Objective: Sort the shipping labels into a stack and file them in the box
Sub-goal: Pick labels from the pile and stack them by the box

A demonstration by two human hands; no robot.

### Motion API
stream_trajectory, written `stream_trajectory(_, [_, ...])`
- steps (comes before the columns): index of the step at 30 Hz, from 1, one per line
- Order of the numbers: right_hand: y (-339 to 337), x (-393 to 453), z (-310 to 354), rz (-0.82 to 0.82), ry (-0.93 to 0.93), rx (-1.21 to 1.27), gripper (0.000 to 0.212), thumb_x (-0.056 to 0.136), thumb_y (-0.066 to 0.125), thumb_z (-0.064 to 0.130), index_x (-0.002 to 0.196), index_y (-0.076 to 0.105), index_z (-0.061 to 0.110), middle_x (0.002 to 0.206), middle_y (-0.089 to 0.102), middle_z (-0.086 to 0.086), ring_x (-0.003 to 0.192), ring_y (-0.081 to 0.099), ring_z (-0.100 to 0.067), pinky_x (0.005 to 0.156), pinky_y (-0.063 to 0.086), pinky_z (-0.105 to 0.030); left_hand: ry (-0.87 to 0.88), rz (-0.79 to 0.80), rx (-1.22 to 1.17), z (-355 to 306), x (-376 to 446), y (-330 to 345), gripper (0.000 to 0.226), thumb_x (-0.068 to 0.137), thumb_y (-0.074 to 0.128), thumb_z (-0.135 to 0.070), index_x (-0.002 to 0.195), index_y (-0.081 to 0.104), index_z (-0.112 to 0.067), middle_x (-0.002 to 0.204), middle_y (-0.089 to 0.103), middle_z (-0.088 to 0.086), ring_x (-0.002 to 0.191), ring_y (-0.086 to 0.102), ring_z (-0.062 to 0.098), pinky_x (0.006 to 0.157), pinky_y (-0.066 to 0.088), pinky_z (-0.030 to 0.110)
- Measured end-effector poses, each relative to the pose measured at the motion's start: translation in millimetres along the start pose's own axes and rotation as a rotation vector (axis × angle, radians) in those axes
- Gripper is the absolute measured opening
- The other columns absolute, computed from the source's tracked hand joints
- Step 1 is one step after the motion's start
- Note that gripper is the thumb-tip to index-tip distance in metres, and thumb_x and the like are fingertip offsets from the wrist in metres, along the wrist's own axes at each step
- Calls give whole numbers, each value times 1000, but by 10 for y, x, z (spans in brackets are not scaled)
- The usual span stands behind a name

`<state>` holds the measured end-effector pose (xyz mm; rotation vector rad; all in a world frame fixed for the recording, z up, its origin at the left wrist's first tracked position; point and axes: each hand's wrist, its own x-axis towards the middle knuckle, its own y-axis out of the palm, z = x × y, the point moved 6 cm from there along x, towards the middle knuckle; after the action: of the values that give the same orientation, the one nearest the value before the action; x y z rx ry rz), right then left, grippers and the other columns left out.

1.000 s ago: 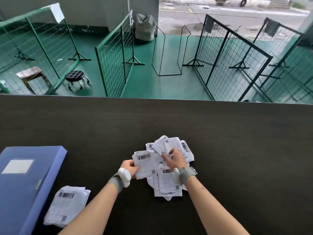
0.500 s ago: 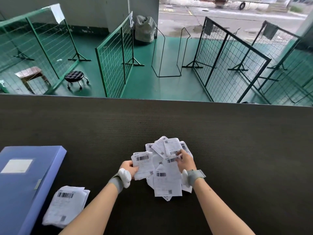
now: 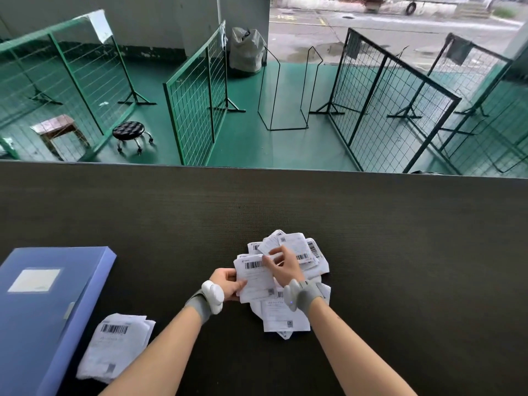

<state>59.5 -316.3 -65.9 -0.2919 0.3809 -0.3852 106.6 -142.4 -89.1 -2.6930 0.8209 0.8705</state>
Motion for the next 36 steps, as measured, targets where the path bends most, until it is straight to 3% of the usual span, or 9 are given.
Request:
stream_trajectory(5, [-250, 31, -425, 132, 182, -612, 67, 66, 80, 57, 114, 53, 19, 110, 54, 0, 102, 53, -17, 87, 50, -31, -34, -174, 21, 119, 61, -242, 11, 87, 61, 1, 97, 63, -2, 96, 66, 15, 88, 66, 31, 66, 60, 39])
stream_trajectory(8, [-331, -45, -525, 258, 212, -813, 84, 53, 92, 43, 122, 51, 17, 116, 49, -1, 114, 46, -21, 104, 41, -34, -63, -183, 0, 194, 55, -284, 9, 87, 60, 3, 91, 63, -4, 89, 67, 12, 83, 67, 29, 69, 59, 42])
stream_trajectory(11, [-384, -33, -581, 243, 252, -665, 49, 66, 87, 18, 105, 57, 12, 96, 57, 3, 103, 59, -22, 88, 48, -15, -73, -177, 11, 234, 38, -251, 14, 87, 59, 3, 100, 62, 2, 88, 66, 11, 85, 66, 31, 64, 58, 38])
stream_trajectory(15, [-418, -42, -651, 216, 220, -501, 18, 81, 69, 2, 89, 56, 12, 76, 54, 3, 65, 51, -7, 69, 50, -21, -73, -176, 30, 210, 42, -203, 18, 87, 58, 3, 104, 62, 3, 97, 65, 16, 89, 66, 32, 61, 58, 35])
stream_trajectory(20, [-594, 96, -293, 74, 69, -303, 13, 88, 59, 1, 83, 66, 11, 68, 56, 3, 57, 47, -7, 45, 37, -9, -75, -152, 85, 149, 29, -218, 14, 88, 56, 3, 88, 61, -10, 90, 66, 8, 73, 65, 18, 52, 55, 29])
stream_trajectory(24, [-693, 232, -32, -6, 37, -119, 18, 87, 61, 6, 74, 65, 18, 65, 58, 3, 59, 52, -10, 52, 43, -17, -94, -146, 132, 136, 18, -240, 16, 89, 54, 2, 95, 61, -10, 83, 65, 4, 74, 65, 19, 57, 56, 34])
stream_trajectory(29, [-439, 190, 103, 10, 16, -39, 12, 88, 62, 4, 81, 65, 14, 66, 57, 3, 58, 51, -9, 47, 40, -11, -86, -51, 57, 67, 1, -144, 21, 91, 59, -9, 112, 59, -9, 103, 67, 13, 94, 66, 30, 82, 56, 48])
stream_trajectory(33, [-107, 110, 66, 62, -30, -70, 4, 90, 63, 6, 88, 63, 10, 78, 56, 0, 65, 54, -8, 47, 42, -9, -60, 80, 27, 4, -51, -13, 16, 89, 62, -21, 104, 62, -16, 102, 69, 10, 92, 69, 26, 74, 60, 38])
stream_trajectory(36, [-9, 89, 61, 52, -49, -91, 7, 90, 66, 13, 93, 61, 9, 76, 55, 3, 66, 52, -7, 53, 41, -10, 7, 32, 75, -12, -22, -39, 6, 87, 65, -16, 93, 65, -15, 100, 70, 12, 83, 69, 19, 70, 60, 34])
